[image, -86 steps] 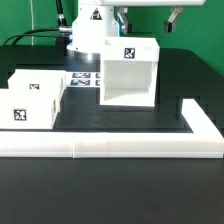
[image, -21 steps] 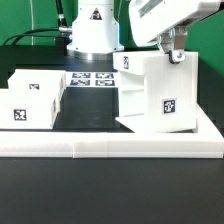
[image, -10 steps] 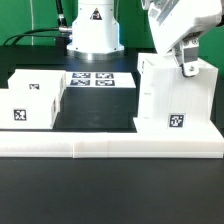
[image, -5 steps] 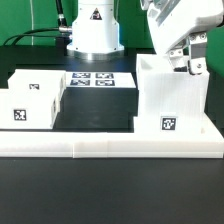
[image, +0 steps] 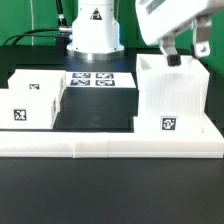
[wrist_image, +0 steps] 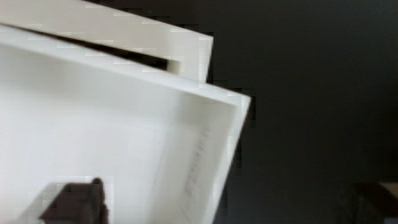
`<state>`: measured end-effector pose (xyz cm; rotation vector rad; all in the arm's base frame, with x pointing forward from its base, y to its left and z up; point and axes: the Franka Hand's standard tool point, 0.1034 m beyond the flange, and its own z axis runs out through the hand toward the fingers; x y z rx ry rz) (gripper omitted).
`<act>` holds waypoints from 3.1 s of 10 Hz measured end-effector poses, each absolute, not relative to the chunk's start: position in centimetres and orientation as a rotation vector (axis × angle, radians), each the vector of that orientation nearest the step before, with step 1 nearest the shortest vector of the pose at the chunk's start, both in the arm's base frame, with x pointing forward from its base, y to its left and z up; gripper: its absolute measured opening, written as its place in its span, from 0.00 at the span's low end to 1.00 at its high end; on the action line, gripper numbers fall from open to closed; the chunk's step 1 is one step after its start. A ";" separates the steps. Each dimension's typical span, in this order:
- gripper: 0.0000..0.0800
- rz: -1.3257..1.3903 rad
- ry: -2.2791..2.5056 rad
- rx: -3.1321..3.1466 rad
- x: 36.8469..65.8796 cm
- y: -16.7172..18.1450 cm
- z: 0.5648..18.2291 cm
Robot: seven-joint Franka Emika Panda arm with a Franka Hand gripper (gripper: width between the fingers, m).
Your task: Assemble drawer
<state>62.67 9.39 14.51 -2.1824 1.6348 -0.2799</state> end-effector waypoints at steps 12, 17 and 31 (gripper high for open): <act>0.81 -0.388 0.586 -2.824 61.3 5.7 14.5; 0.81 -0.448 -0.193 -2.997 58.8 -2.5 13.4; 0.81 -0.260 0.043 -3.038 55.0 -7.8 7.8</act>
Offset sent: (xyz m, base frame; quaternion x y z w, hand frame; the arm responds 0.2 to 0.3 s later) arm -0.0116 -0.0120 0.0003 -0.1046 0.0185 -0.2753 0.9555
